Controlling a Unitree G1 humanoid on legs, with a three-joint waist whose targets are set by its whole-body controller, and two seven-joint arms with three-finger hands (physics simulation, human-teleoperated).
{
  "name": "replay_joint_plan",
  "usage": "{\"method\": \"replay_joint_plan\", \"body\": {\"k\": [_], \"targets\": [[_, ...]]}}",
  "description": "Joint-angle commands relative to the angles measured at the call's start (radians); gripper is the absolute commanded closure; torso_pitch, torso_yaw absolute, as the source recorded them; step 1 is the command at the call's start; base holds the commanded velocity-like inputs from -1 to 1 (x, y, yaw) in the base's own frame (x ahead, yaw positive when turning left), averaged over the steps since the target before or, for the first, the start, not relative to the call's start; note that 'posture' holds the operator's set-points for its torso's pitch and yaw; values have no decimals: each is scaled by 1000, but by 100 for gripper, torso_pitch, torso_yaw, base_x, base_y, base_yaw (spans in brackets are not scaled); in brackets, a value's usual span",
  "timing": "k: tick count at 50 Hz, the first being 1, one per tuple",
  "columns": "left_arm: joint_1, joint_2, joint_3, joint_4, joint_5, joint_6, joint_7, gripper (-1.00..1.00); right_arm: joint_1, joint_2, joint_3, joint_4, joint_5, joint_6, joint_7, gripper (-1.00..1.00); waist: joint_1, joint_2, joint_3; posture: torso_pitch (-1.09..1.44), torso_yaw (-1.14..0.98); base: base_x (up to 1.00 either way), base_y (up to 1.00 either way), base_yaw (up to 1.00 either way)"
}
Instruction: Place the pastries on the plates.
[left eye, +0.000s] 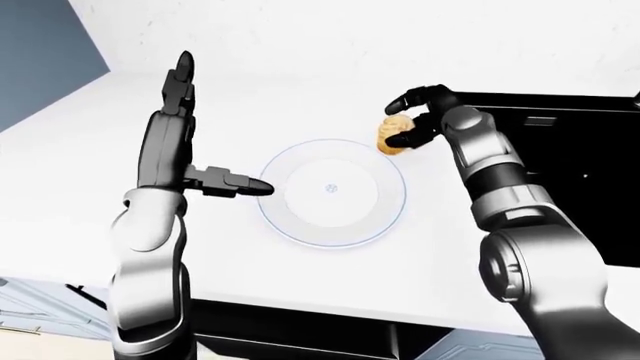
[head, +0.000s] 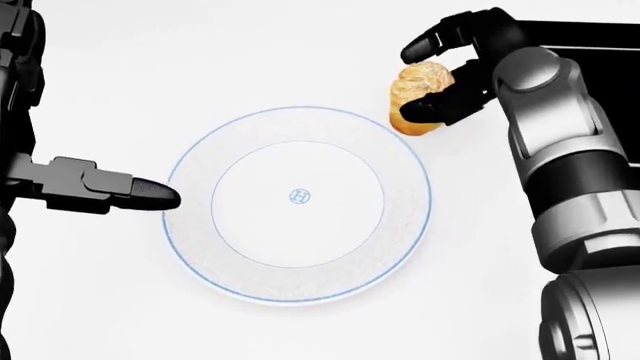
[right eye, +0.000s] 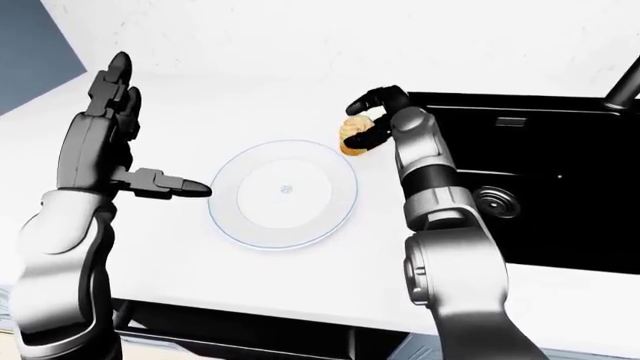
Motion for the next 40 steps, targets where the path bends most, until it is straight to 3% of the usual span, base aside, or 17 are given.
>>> {"method": "replay_joint_plan", "body": {"k": [1, 7, 19, 23, 29, 40], "targets": [[-30, 8, 7, -28, 1, -23, 8, -100, -53, -13, -6, -38, 0, -38, -23, 48, 0, -1, -30, 0, 18, 0, 0, 0], [-41, 12, 4, -16, 2, -23, 9, -100, -80, -21, -16, -18, 12, -65, -63, 76, 2, 0, -30, 0, 18, 0, 0, 0], [-43, 11, 2, -9, 5, -26, 12, -100, -97, -35, -16, -129, 32, -40, -51, 88, 5, -2, -26, 0, 18, 0, 0, 0], [-40, 9, 0, -8, 7, -29, 13, -100, -46, -13, -5, -310, 34, 57, 46, 89, 6, -4, -24, 0, 18, 0, 0, 0], [-35, 6, 5, -16, 2, -19, 14, -100, 30, 0, 25, -608, 5, 236, 294, 88, 5, -6, -21, 0, 18, 0, 0, 0], [-38, 11, 5, -20, -1, -4, 15, -100, 63, 31, 35, -796, -44, 313, 502, 91, 3, -1, -20, 0, 18, 0, 0, 0]]}}
